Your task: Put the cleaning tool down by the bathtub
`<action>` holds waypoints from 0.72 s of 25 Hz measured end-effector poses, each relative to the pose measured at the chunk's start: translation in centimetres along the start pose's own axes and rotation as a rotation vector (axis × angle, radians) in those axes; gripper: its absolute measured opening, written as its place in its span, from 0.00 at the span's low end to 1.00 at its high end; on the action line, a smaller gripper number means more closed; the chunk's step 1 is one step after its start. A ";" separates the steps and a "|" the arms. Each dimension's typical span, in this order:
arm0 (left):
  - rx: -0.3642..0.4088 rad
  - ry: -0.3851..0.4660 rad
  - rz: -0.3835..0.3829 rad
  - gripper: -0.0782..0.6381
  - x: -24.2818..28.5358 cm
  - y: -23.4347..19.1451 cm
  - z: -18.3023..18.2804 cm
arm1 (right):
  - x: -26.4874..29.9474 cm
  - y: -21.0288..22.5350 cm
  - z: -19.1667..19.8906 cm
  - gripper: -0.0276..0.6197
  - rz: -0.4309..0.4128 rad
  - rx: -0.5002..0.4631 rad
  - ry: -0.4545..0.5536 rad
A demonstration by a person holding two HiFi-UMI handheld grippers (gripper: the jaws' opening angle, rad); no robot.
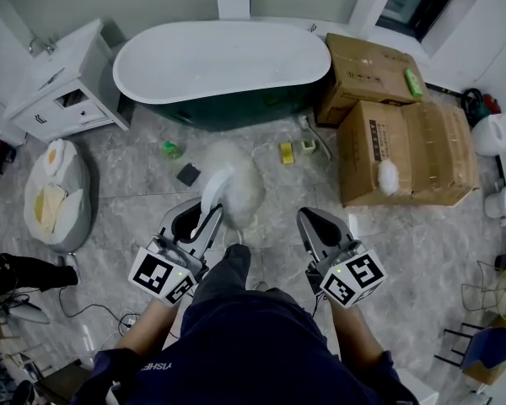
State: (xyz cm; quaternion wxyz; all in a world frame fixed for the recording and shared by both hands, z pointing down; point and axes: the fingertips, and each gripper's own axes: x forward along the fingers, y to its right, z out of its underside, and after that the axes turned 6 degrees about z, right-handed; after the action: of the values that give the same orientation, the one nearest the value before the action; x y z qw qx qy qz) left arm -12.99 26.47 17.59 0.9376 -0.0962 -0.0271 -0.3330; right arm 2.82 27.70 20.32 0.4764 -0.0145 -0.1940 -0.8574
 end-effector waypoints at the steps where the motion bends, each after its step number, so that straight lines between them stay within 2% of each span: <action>1: -0.002 -0.001 0.004 0.25 0.4 -0.7 -0.2 | 0.6 0.2 -0.2 0.05 0.005 0.003 -0.001; 18: -0.018 -0.001 0.065 0.25 4.7 -14.5 -2.9 | 13.5 1.8 -4.2 0.05 0.080 0.010 -0.011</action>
State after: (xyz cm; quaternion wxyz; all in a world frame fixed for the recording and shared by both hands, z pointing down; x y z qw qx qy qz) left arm -18.50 11.93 17.61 0.9470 -0.1054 -0.0214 -0.3026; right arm -2.43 14.44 19.80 0.5094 -0.0245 -0.2002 -0.8366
